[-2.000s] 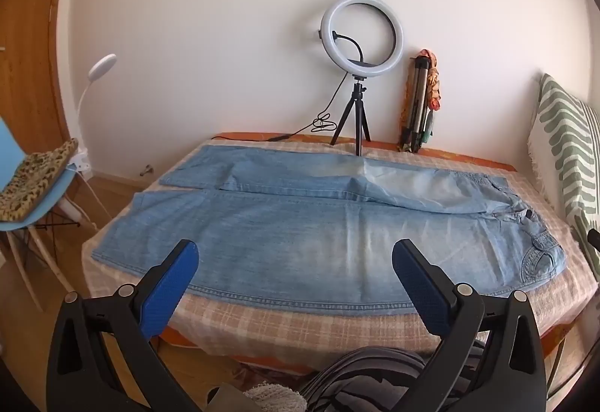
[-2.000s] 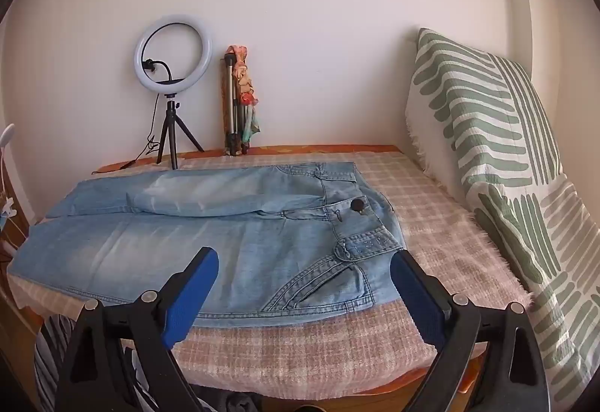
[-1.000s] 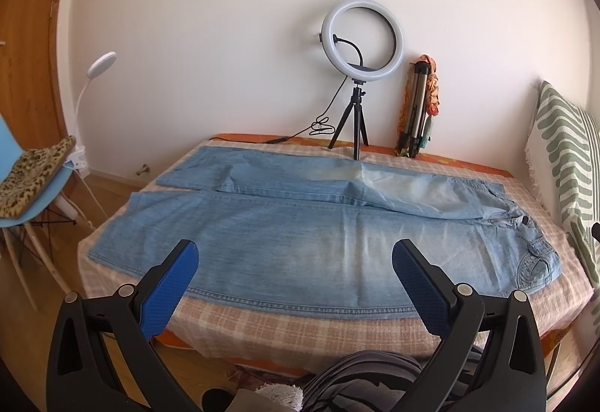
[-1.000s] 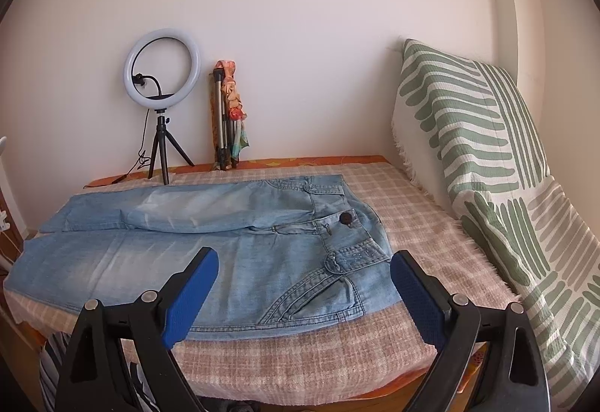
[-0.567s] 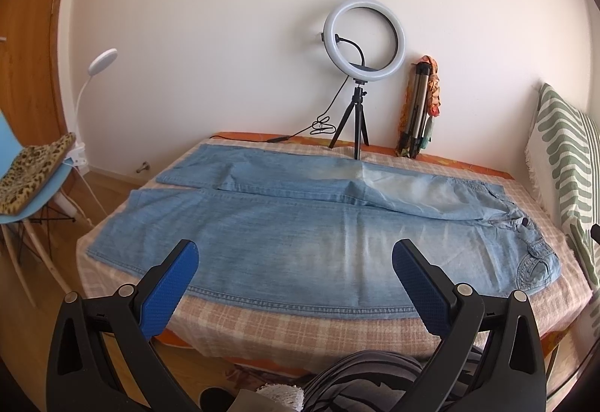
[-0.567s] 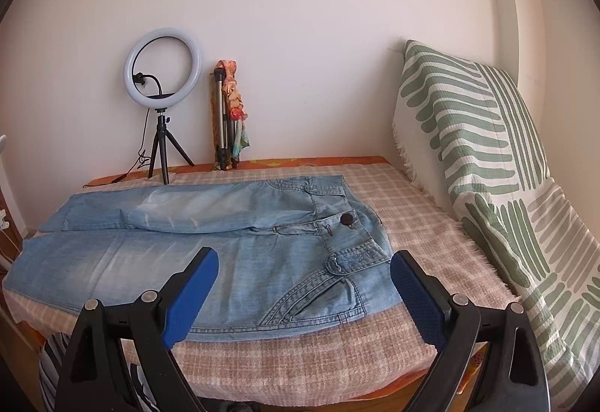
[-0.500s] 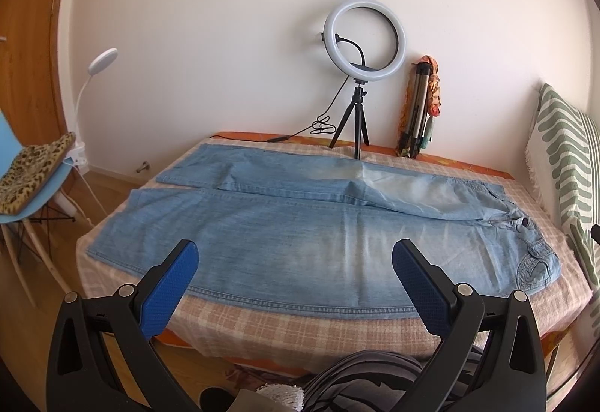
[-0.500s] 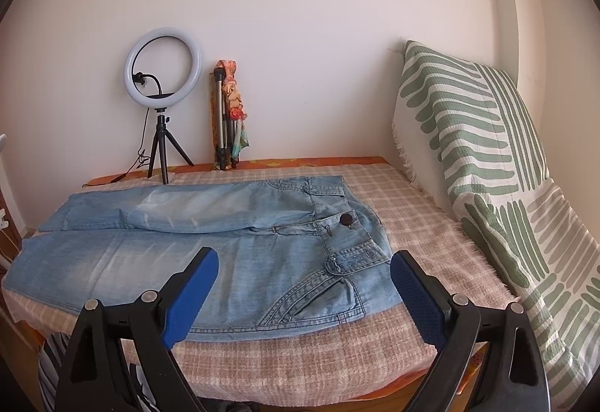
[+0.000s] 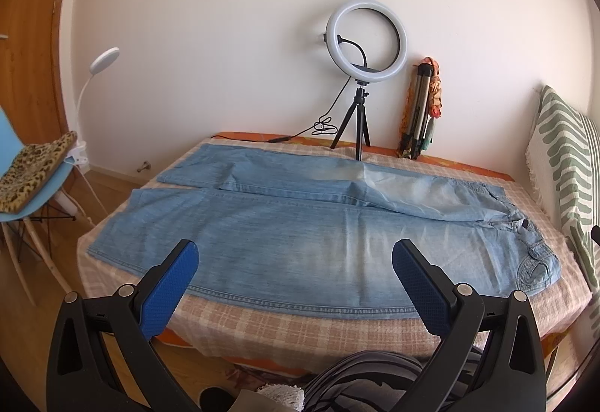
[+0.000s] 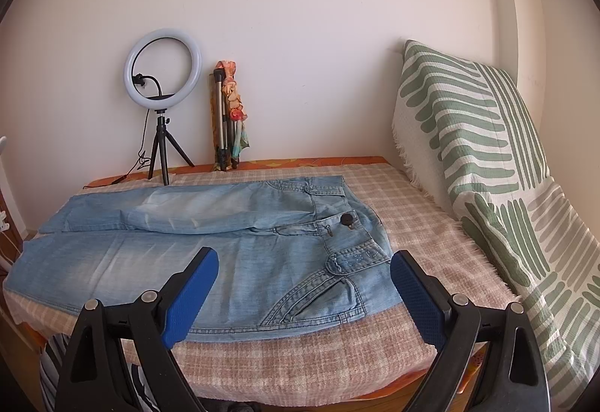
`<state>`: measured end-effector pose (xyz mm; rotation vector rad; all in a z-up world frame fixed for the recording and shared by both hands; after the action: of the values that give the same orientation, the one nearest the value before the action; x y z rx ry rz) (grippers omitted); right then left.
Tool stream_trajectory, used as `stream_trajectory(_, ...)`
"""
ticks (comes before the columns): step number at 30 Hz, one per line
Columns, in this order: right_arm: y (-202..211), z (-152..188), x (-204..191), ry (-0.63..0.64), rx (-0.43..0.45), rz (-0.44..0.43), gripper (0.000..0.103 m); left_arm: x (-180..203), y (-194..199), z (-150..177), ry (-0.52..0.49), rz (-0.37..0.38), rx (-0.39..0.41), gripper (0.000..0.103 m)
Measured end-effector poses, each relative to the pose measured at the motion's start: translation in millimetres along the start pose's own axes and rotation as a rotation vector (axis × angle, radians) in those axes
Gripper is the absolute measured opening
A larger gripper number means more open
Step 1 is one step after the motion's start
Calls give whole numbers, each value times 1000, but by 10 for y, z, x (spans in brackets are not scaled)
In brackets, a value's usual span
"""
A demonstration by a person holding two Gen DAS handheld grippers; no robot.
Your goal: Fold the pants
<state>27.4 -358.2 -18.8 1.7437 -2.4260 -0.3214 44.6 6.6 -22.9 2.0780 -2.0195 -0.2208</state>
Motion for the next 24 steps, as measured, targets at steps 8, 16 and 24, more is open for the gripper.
stream_trajectory(8,8,0,-1,0,1,-1,95,-5,0,3,0,2,0,103)
stream_trajectory(16,7,15,4,-3,-3,-3,95,-6,1,3,1,1,0,103)
stream_trajectory(24,8,18,4,0,-2,-4,95,-23,14,0,-1,-5,5,103)
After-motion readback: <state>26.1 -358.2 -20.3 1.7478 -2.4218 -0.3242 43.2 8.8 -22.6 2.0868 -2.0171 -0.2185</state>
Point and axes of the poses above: each gripper's, at about its wrist camera, not at the fingertips, and y roughly against the way its jaws point, x to its right, z to its underside, the point moved 5 cm from there along -y, roughly the way its jaws point, and after that the axes turned 14 degrees about x, right-handed, at the moved point
